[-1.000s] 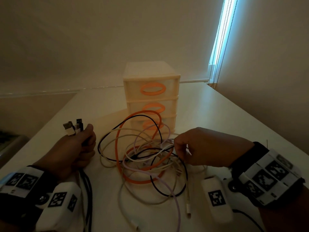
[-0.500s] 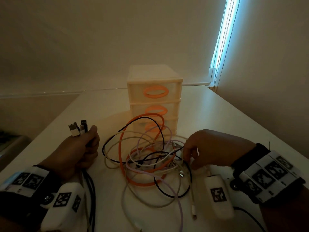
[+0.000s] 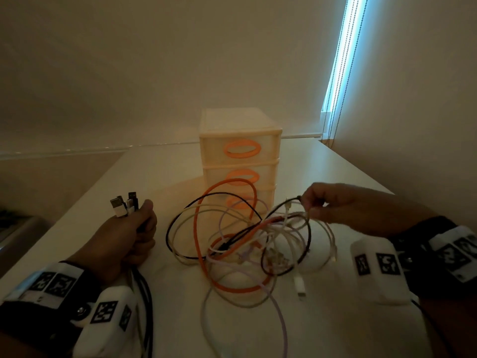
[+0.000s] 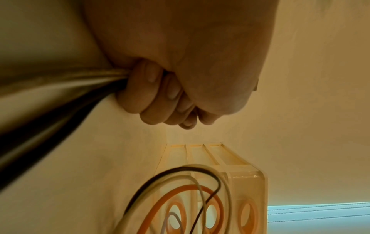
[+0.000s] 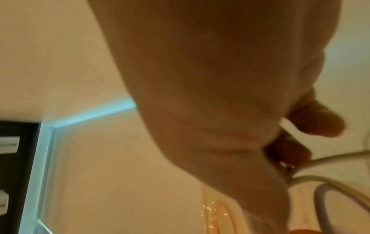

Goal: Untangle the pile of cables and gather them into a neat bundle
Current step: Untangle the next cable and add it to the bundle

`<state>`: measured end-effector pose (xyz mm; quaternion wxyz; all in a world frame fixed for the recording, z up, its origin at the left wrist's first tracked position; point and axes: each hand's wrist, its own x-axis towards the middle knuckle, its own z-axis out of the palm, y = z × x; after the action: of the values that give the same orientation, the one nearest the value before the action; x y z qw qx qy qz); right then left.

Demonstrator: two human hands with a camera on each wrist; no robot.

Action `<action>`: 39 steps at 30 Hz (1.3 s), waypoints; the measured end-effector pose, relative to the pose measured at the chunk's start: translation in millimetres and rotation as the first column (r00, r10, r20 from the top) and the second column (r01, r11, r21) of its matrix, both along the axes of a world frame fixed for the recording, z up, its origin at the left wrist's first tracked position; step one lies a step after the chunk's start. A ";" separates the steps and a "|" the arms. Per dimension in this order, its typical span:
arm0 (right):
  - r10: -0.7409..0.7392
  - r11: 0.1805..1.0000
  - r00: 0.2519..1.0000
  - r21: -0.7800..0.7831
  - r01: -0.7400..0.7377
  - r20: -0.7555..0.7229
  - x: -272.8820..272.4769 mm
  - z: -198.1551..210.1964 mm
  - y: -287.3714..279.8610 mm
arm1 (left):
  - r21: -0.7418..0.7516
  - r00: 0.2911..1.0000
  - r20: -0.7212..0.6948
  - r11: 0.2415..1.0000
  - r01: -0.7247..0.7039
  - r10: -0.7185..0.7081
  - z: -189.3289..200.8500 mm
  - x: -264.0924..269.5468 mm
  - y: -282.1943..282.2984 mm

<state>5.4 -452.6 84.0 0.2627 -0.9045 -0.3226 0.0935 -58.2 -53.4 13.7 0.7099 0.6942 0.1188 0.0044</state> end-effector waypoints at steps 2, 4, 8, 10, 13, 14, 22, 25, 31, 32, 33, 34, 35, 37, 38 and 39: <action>0.005 0.973 0.999 0.231 0.004 -0.040 1.3 0.0 0.7 | -0.002 1.000 0.004 1.000 0.008 -0.008 -0.7 0.4 0.8; -0.043 0.859 0.996 0.507 0.074 -0.072 3.2 0.2 6.7 | -0.004 1.000 0.010 1.000 0.012 -0.012 -1.8 0.6 2.2; -0.392 0.586 0.916 0.789 0.183 0.079 11.7 -0.3 28.1 | -0.015 1.000 0.022 1.000 0.014 -0.013 -3.0 0.3 1.7; -0.467 0.403 0.884 0.891 0.208 0.005 14.9 1.7 41.0 | -0.011 1.000 0.031 1.000 0.000 0.000 -3.8 0.4 0.2; -0.424 0.138 0.890 0.960 0.244 -0.165 11.4 17.6 66.2 | -0.036 0.998 0.053 0.999 -0.024 0.025 -1.1 -0.5 -3.3; -0.368 0.076 0.908 0.967 0.245 -0.201 7.3 25.3 75.8 | -0.053 0.997 0.074 0.998 -0.032 0.036 1.7 -1.4 -6.0; -0.176 0.470 0.979 0.883 -0.009 0.104 -62.5 13.1 166.4 | -0.151 0.894 0.446 0.988 0.016 0.054 51.0 -27.0 -60.1; -0.168 0.584 0.962 0.808 -0.077 0.214 -71.5 -10.9 184.5 | -0.040 0.871 0.490 0.999 0.034 -0.010 57.0 -37.6 -75.1; -0.157 0.693 0.923 0.705 -0.152 0.352 -68.2 -24.2 185.4 | -0.029 0.918 0.396 0.999 0.014 -0.002 52.4 -36.4 -71.5; -0.141 0.737 0.922 0.660 -0.145 0.361 -66.6 -27.0 183.8 | -0.119 0.913 0.404 0.993 -0.007 0.054 53.3 -33.5 -66.9; -0.105 0.777 0.931 0.613 -0.142 0.349 -64.2 -29.9 181.6 | -0.207 0.905 0.409 0.978 -0.032 0.116 54.1 -30.4 -58.9; -0.052 0.820 0.946 0.554 -0.143 0.320 -60.2 -32.6 177.7 | -0.291 0.896 0.406 0.955 -0.058 0.178 55.9 -28.0 -48.6; 0.001 0.861 0.955 0.485 -0.152 0.298 -53.9 -35.4 171.2 | -0.363 0.888 0.395 0.928 -0.085 0.236 57.5 -26.2 -36.5; 0.010 0.932 0.941 0.338 -0.132 0.340 -34.3 -38.8 155.1 | -0.468 0.874 0.364 0.874 -0.128 0.323 60.7 -24.5 -12.7; -0.030 0.949 0.936 0.303 -0.083 0.350 -22.2 -39.5 146.6 | -0.500 0.868 0.349 0.853 -0.146 0.353 61.4 -24.3 -3.7; -0.081 0.953 0.936 0.302 -0.027 0.341 -9.0 -40.2 138.4 | -0.522 0.862 0.341 0.838 -0.158 0.375 61.5 -24.2 2.9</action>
<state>-3.6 -314.2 43.8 0.3377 -0.8601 -0.3620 -0.1229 -82.4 -50.4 75.1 0.8585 0.4554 0.0548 0.2292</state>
